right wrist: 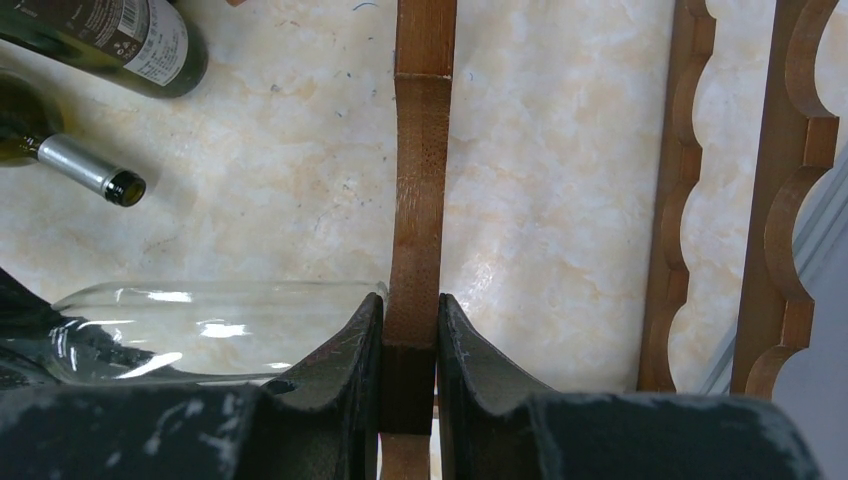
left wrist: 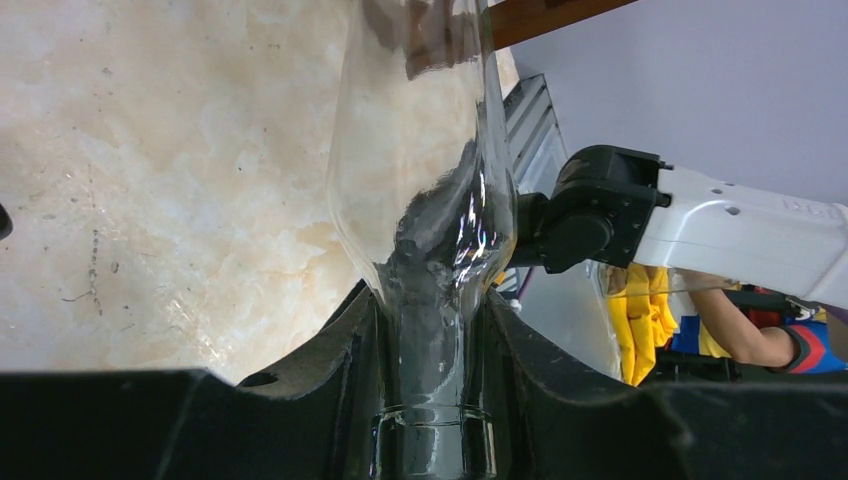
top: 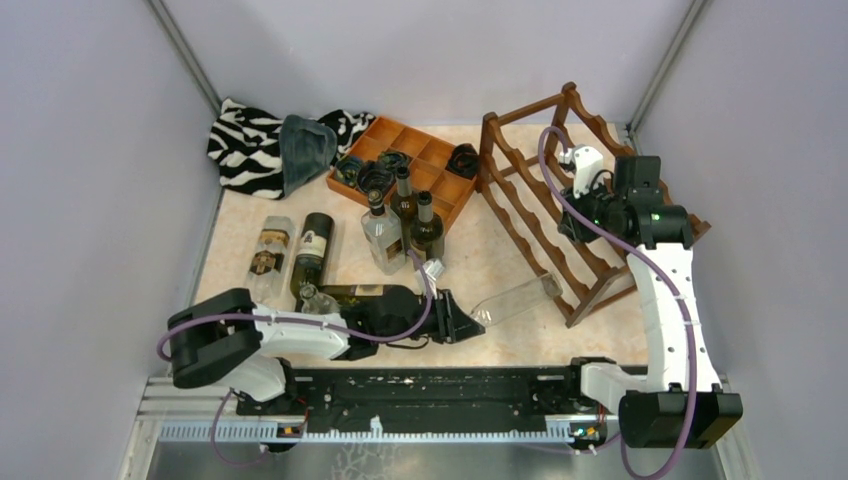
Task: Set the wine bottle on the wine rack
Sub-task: Place the wine bottle in the wine rack.
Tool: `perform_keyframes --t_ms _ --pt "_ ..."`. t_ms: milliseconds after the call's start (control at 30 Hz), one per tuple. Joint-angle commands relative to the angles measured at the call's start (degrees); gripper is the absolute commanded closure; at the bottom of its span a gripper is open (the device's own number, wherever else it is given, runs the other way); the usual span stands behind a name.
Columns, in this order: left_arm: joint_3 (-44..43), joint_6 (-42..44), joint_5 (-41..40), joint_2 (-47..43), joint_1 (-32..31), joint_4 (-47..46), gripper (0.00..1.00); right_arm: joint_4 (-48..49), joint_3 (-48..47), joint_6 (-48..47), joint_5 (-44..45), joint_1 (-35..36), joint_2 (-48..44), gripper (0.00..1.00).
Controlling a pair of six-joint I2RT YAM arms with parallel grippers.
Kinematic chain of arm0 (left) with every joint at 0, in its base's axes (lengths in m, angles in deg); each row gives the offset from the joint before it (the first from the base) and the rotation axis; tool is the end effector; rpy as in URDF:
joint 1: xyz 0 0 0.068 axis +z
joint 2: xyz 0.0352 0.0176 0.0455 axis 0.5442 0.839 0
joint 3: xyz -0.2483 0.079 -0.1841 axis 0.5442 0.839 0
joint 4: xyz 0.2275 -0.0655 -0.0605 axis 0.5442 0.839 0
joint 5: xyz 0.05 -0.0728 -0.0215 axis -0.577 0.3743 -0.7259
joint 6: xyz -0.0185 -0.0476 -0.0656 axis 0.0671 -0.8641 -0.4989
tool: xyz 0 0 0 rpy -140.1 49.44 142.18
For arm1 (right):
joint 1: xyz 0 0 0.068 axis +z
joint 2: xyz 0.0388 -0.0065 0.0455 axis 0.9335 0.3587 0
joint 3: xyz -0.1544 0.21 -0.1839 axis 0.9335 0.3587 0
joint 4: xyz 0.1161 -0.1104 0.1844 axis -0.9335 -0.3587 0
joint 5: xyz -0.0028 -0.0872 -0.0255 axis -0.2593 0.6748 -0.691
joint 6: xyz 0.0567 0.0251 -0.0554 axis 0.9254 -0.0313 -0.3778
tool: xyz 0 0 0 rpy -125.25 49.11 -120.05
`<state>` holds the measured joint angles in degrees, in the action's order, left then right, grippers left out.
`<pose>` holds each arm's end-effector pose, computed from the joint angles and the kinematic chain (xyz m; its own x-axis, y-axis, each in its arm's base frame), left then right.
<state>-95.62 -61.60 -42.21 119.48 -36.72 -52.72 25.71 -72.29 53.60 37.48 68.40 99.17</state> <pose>0.1054 -0.2893 0.2390 -0.8422 -0.1468 -0.5187 0.4377 0.3754 -0.8170 0.1870 0.0242 0.3856 -0.5837 -0.3648 -0.7254 -0.5064 0.8619 -0.0260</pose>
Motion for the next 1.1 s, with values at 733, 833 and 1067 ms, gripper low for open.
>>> perform_keyframes --t_ms 733,833,1067 --pt "-9.22 0.92 1.61 12.47 -0.45 -17.05 1.00 8.35 -0.70 -0.77 -11.84 0.84 0.21 1.00" --pt "-9.82 1.00 1.24 14.11 -0.45 -17.79 1.00 8.33 -0.43 -0.81 -11.92 0.84 0.13 1.00" --pt "-12.10 2.18 0.88 18.81 -0.70 -19.65 1.00 8.48 0.00 -0.86 -12.47 0.84 0.19 1.00"
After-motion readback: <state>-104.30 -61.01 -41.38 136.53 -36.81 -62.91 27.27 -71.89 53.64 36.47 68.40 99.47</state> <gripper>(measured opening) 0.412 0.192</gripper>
